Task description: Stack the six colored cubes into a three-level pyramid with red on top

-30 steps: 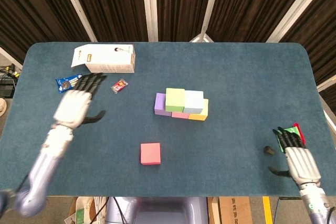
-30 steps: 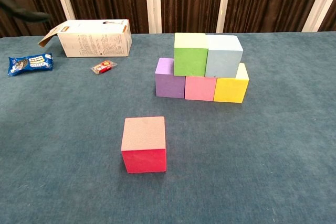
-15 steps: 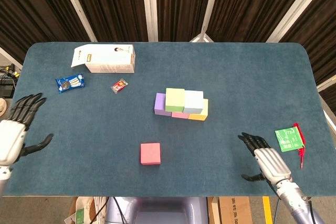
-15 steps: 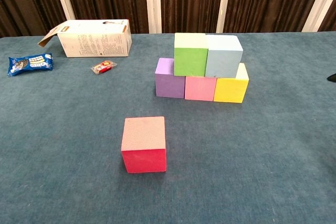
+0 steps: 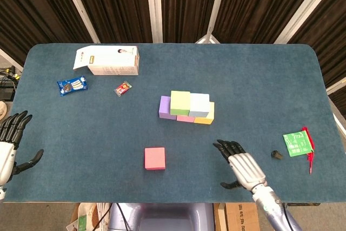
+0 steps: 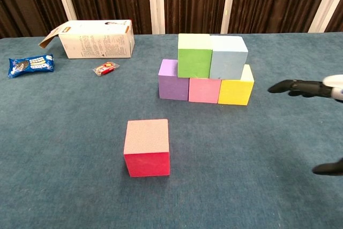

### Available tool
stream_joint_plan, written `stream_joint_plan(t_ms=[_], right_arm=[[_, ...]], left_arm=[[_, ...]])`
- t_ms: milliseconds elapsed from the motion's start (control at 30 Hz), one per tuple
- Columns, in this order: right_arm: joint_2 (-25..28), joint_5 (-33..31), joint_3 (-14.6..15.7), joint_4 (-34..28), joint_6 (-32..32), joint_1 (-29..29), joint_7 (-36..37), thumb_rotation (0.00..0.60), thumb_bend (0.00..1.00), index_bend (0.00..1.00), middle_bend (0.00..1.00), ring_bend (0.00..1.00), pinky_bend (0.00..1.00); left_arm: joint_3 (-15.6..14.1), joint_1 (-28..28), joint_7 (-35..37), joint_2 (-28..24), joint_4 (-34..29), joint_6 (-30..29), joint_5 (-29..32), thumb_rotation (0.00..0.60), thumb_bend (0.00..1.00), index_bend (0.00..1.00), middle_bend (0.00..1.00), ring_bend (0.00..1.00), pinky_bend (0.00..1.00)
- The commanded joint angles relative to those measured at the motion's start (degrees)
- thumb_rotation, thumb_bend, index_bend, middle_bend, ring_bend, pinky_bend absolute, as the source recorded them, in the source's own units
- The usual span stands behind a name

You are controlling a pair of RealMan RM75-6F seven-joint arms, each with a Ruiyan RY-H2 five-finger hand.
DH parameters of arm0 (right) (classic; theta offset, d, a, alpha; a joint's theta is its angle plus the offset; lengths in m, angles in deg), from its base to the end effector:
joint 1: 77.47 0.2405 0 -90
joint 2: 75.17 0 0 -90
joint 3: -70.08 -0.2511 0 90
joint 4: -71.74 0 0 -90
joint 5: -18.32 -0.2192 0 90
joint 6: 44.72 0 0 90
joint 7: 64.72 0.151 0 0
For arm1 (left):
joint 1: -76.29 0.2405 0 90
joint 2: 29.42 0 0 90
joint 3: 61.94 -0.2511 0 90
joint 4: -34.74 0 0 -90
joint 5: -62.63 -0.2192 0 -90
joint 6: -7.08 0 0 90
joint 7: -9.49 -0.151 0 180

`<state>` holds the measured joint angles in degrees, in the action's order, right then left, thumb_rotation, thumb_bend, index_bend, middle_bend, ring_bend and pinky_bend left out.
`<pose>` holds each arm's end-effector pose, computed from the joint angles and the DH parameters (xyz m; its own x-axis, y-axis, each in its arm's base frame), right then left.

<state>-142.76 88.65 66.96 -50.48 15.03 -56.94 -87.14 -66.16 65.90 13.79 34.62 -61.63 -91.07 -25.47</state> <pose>-0.1600 -0.2068 0.0443 0.2535 -0.4640 0.8488 -0.9593 -0.2332 0.1591 -0.2721 0.1866 0.1563 0.2509 -0.1190 0.9607 0.9539 -0.1384 -0.2663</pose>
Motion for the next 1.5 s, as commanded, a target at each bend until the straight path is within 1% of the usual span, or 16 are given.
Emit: stream_joint_plan(t_ms=[33,167,267,500,633,867,1033,1233,1500], right_arm=[[-4.4,-6.0,-2.4,-1.8,0.8,3.2,-5.3,0.600,0.17,0.00,0.00,0.00,0.00],[-9.3,-11.6,-3.8,-1.4,2.1,6.0,-10.2,0.600,0.17,0.00,0.01,0.00,0.00],[-12.9,-16.6,-5.6,-0.5,3.1,8.7,-12.9,0.600,0.17,0.00,0.03,0.00,0.00],[-18.6,-25.3,-8.2,0.0,5.2,14.1,-17.6,0.600,0.17,0.00,0.04,0.00,0.00],[-20.8,-28.2,-8.9,1.2,5.7,16.5,-18.7,0.600,0.17,0.00,0.05,0.00,0.00],[-23.2,-29.1,-8.9,3.4,6.4,18.5,-17.6,0.600,0.17,0.01,0.08,0.00,0.00],[-24.7,-29.6,-8.7,5.0,5.7,19.6,-16.1,0.600,0.17,0.03,0.11,0.00,0.00],[-26.7,-29.7,-8.4,7.0,5.5,20.9,-15.0,0.600,0.17,0.06,0.14,0.00,0.00],[-29.5,-29.3,-8.0,9.3,5.4,22.1,-13.4,0.600,0.17,0.09,0.18,0.02,0.00]], left_arm=[[0.4,0.3,-0.5,0.4,0.2,0.8,0.0,0.600,0.36,0.06,0.01,0.00,0.00],[1.6,0.8,-0.9,1.0,0.6,0.9,0.5,0.600,0.36,0.06,0.01,0.00,0.00],[2.7,1.1,-1.6,1.6,1.0,1.2,1.4,0.600,0.36,0.06,0.01,0.00,0.00],[4.7,1.9,-1.6,2.0,1.6,1.6,2.6,0.600,0.36,0.06,0.01,0.00,0.00],[5.5,2.0,-1.3,2.1,1.9,2.3,3.3,0.600,0.36,0.06,0.01,0.00,0.00],[6.4,2.6,-1.1,2.2,1.8,2.6,3.0,0.600,0.36,0.06,0.01,0.00,0.00],[7.3,2.9,-1.2,2.5,2.0,3.0,3.6,0.600,0.36,0.06,0.01,0.00,0.00],[8.5,3.4,-1.1,2.7,2.1,2.8,4.2,0.600,0.36,0.06,0.01,0.00,0.00],[9.3,3.7,-0.8,2.8,2.0,3.5,4.5,0.600,0.36,0.06,0.01,0.00,0.00]])
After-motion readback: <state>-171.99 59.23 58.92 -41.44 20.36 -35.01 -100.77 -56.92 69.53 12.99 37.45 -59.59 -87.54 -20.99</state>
